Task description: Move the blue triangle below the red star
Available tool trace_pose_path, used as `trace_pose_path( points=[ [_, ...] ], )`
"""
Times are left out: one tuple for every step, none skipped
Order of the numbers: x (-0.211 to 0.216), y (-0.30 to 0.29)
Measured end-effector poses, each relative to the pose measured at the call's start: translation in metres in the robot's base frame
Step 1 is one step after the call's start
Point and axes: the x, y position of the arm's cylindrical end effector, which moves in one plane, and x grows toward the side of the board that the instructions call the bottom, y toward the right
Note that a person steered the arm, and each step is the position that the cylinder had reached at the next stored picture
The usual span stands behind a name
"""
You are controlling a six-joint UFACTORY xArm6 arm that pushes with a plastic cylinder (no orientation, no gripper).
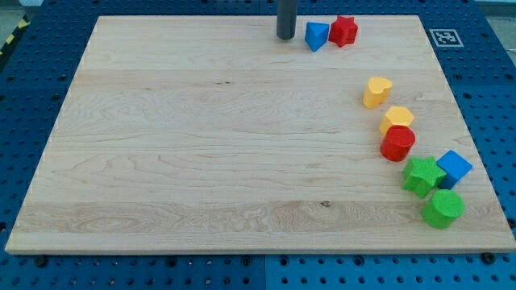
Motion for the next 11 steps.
trace_pose_path(
  points=[
    [0.016,0.008],
    [0.018,0.017],
    [0.011,0.017],
    [0.006,0.017],
    [-0.003,0.017],
    [-0.007,0.017],
    [-0.006,0.029],
    [0.002,0.049],
    [0.016,0.059],
    [0.028,0.071],
    [0.028,0.076]
  ],
)
